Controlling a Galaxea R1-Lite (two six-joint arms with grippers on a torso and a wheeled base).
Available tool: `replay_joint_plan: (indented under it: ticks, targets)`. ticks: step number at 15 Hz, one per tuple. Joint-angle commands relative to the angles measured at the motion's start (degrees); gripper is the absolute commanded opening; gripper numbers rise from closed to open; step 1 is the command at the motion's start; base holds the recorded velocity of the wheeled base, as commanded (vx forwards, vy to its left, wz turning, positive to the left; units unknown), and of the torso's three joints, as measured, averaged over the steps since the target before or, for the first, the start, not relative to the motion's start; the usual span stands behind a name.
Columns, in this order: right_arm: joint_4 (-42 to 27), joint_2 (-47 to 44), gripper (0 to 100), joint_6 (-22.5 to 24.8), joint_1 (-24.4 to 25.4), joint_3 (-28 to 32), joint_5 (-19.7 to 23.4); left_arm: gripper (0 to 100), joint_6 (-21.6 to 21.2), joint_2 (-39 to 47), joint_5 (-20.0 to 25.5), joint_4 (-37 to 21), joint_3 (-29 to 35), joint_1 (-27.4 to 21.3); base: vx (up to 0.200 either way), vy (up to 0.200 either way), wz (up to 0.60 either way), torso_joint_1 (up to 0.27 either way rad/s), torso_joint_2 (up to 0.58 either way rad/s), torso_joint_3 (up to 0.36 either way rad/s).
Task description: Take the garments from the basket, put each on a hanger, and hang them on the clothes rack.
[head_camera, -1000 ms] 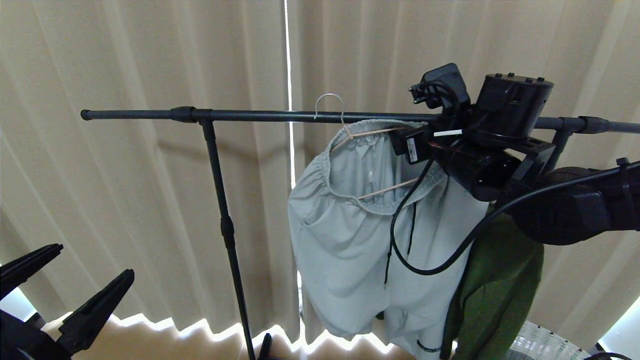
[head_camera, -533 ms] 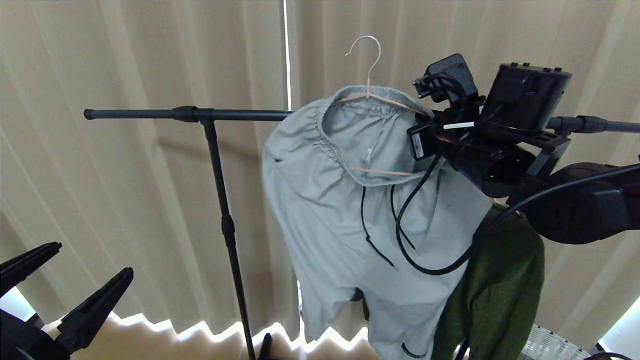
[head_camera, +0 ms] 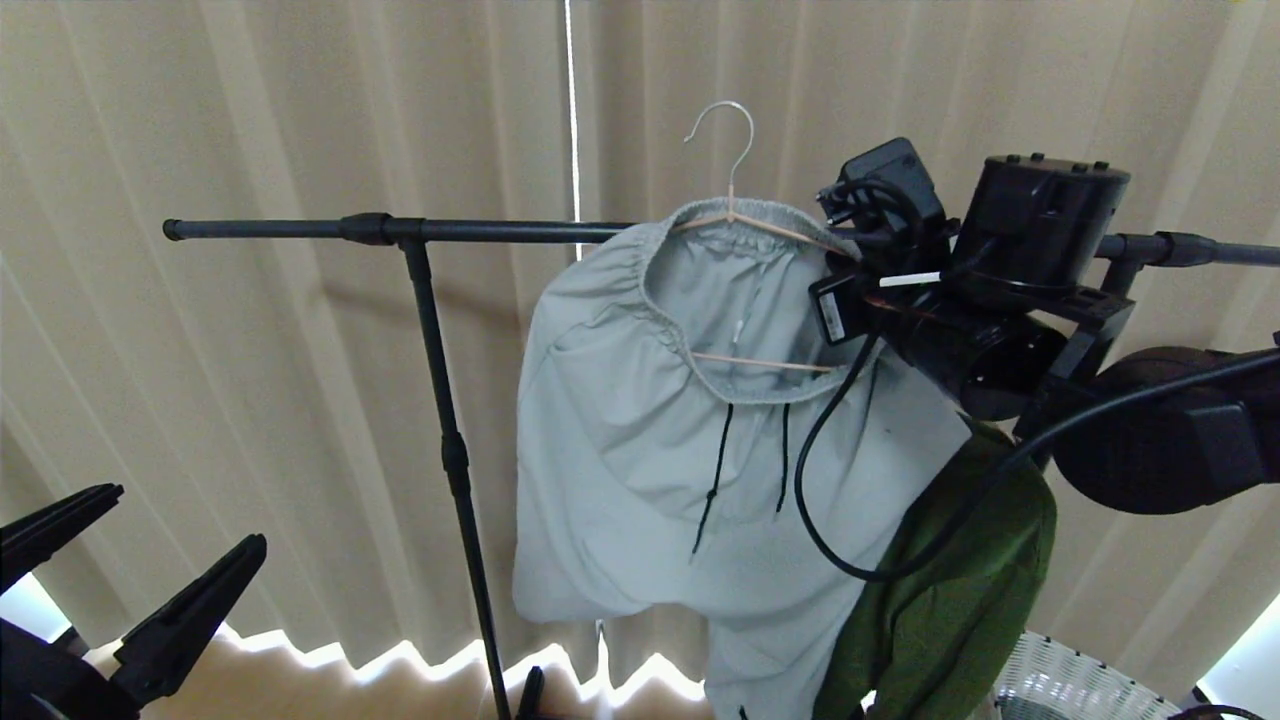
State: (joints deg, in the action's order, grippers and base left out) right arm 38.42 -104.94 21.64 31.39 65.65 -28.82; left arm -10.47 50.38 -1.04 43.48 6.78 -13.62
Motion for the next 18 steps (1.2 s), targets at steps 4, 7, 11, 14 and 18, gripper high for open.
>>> replay_joint_plan:
  ticks: [4,7,11,14,18]
  targets:
    - [-1.8,-1.7,0,1.5,1.5,-1.7,-7.0,100,0.0,-0.1,0.0,0.0,0.1,0.0,0.0,0.0,0.0,0.0,0.0,0.0]
    - [-2.3,-3.5,0,1.7,0.4,0.7,-10.2,100,0.0,-0.1,0.0,0.0,0.3,0.0,0.0,0.0,0.0,0.0,0.0,0.0]
    - [-4.1,-6.2,0,2.3,-0.5,3.5,-12.5,100,0.0,-0.3,0.0,0.0,0.3,0.0,0.0,0.0,0.0,0.0,0.0,0.0]
    - [-4.1,-8.4,0,4.4,-1.7,4.3,-14.3,100,0.0,-0.3,0.0,0.0,0.3,0.0,0.0,0.0,0.0,0.0,0.0,0.0]
    - [-4.1,-8.7,0,6.1,-1.2,4.0,-15.3,100,0.0,-0.3,0.0,0.0,0.3,0.0,0.0,0.0,0.0,0.0,0.0,0.0]
